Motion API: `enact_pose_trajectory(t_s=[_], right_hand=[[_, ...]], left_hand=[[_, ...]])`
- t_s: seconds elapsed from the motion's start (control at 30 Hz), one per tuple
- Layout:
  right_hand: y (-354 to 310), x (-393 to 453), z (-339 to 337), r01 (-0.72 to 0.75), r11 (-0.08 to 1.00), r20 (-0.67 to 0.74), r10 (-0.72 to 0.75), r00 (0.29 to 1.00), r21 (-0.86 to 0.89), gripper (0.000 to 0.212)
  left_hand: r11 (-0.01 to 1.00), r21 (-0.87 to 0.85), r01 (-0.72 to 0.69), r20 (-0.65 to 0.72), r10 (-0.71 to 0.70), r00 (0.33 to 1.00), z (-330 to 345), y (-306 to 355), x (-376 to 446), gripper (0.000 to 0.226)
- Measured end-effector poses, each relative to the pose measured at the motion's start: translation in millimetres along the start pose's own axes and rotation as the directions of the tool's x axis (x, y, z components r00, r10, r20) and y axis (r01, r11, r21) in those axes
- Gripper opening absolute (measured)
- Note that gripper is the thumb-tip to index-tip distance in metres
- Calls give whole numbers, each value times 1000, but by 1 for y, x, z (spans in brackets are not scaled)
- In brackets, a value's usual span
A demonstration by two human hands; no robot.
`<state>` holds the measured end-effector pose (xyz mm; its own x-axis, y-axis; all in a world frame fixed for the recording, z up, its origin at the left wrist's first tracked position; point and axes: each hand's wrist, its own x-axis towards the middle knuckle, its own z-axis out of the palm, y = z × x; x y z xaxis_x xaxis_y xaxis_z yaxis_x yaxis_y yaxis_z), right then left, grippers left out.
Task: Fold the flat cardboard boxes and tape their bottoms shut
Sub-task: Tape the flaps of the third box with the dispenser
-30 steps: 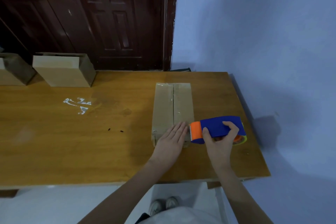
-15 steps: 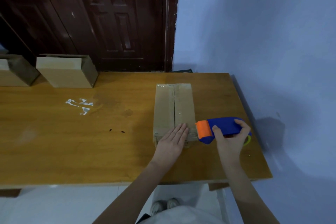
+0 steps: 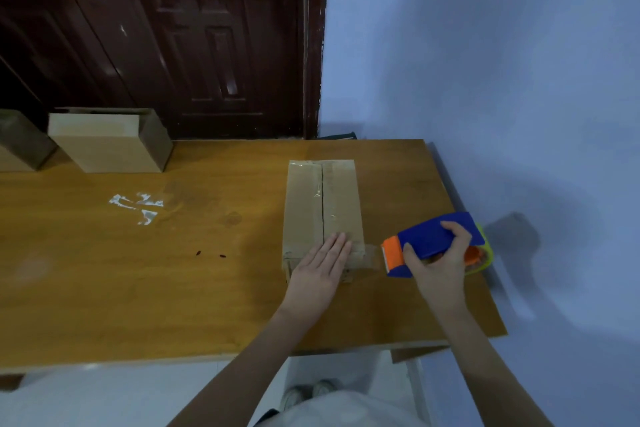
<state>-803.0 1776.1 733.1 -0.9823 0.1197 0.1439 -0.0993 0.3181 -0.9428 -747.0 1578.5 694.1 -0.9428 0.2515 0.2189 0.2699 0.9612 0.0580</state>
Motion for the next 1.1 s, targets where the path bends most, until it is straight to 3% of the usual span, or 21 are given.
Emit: enact_pose_trajectory(t_s=[0.3,0.87,1.0,1.1], right_hand=[[4,-2,25,83,979,103,-65,993,-187,62],[10,3,43,86,967,110,-61,992,-240,60],[20,-6,50,141,936,166,-90,982,-323,62],[31,-15,55,119,926,178,-58,982,-358,65]], left_hand=[[1000,-24,14,-81,-16,997,7,2,0,72],[993,-73,90,-138,-99,985,10,5,0,64],[997,-54,56,-155,-64,986,14,3,-3,46],[995,-78,64,-117,-73,990,8,2,2,46]])
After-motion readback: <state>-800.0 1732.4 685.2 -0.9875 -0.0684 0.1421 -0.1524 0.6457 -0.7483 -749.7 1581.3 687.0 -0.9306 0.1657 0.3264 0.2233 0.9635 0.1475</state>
